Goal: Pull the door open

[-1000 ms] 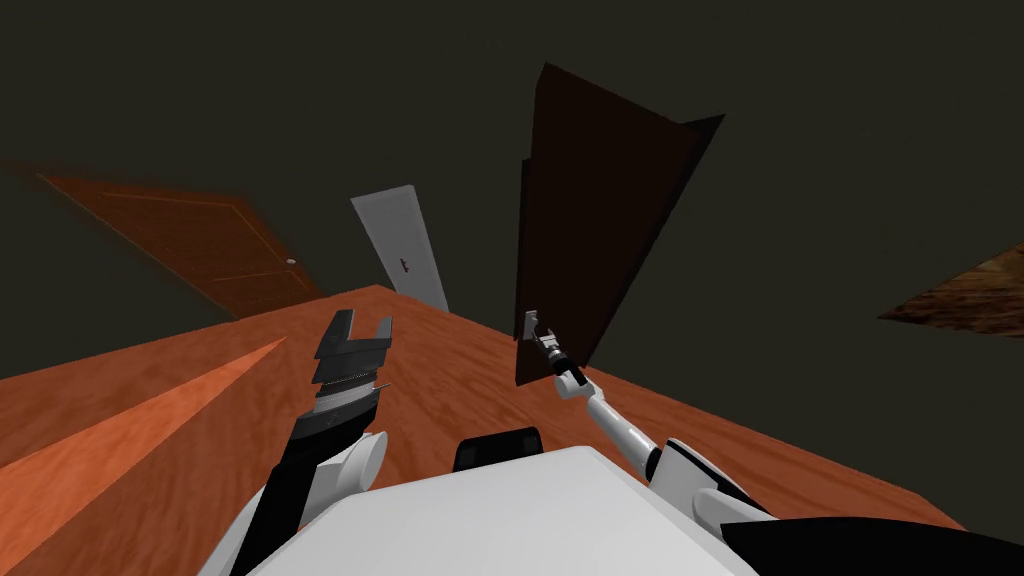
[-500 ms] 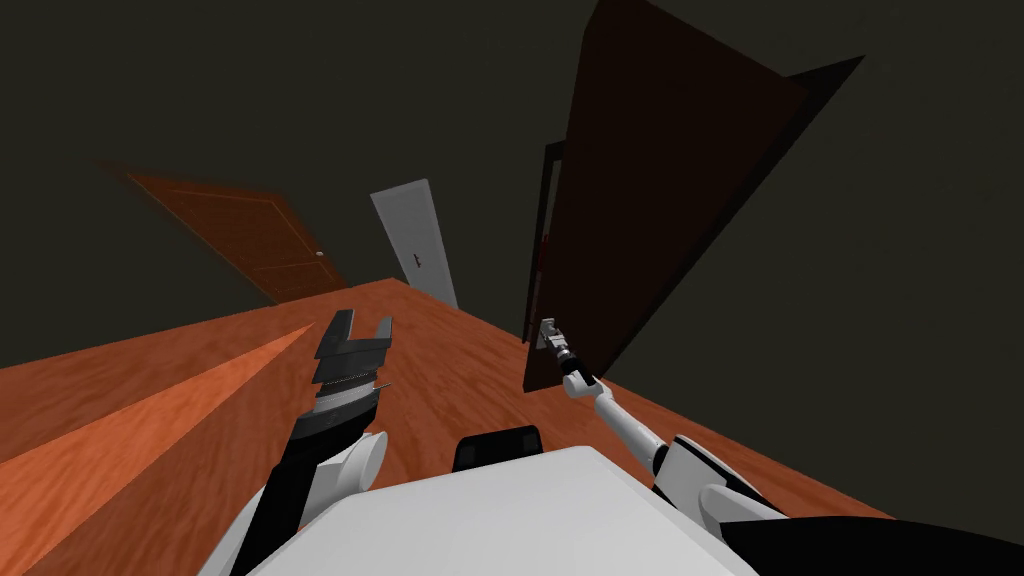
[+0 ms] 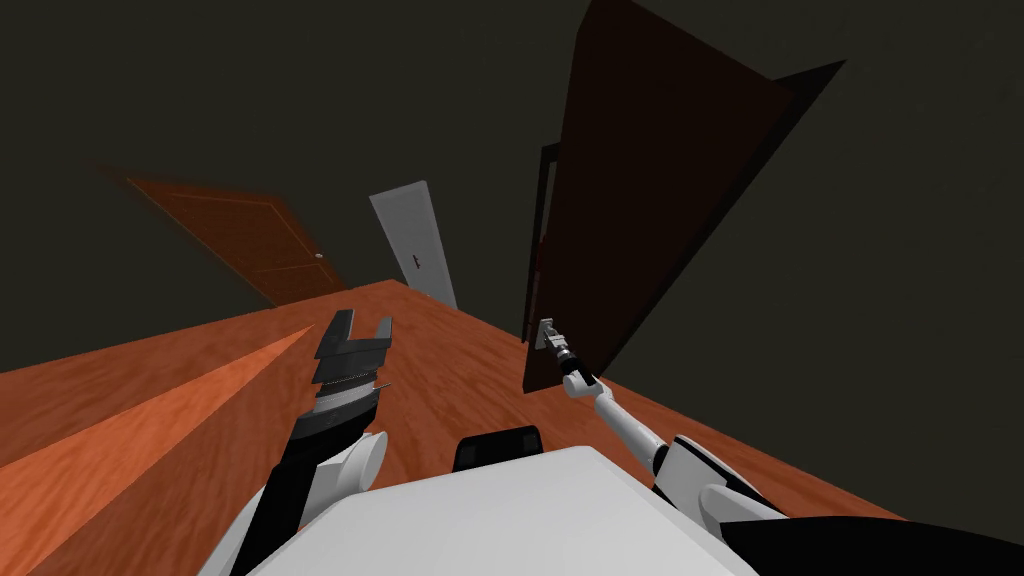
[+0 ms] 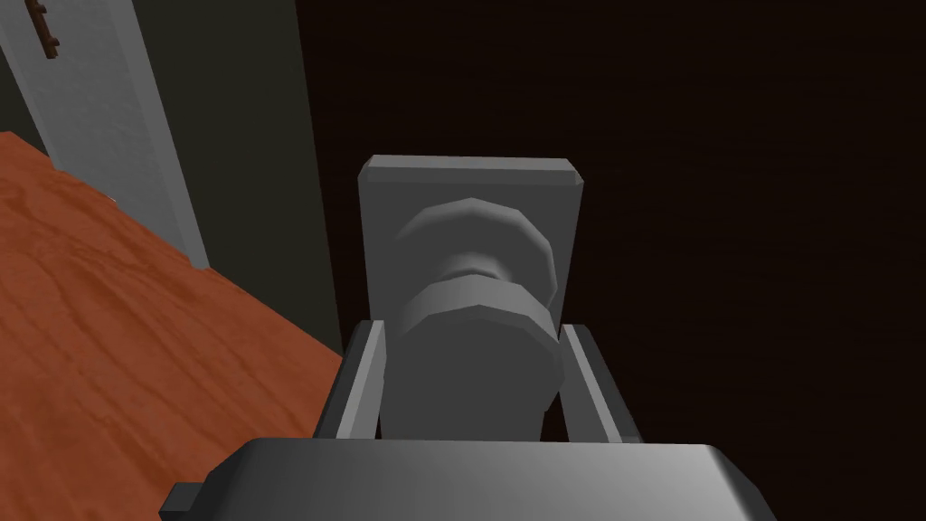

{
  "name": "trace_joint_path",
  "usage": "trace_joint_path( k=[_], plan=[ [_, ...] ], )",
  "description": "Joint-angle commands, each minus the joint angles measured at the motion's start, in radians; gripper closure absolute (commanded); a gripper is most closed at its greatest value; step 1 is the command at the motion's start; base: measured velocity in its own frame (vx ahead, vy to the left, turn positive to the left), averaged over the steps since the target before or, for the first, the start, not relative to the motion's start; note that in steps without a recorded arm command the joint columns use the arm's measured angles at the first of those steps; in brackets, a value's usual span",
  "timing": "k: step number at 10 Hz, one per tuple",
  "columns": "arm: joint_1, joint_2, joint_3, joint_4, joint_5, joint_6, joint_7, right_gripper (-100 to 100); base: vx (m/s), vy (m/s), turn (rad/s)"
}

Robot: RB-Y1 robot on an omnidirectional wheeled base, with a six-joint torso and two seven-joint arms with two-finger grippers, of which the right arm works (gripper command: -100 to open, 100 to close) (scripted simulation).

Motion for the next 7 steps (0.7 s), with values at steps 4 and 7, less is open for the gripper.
trace_joint_path(
  k=[4, 7],
  plan=[
    [0.007, -0.044, 0.035, -0.012, 0.002, -0.022, -0.043, 100, -0.108, -0.063, 0.102],
    [0.015, -0.088, 0.071, -0.024, 0.005, -0.043, -0.086, 100, -0.183, -0.105, 0.152]
  ],
)
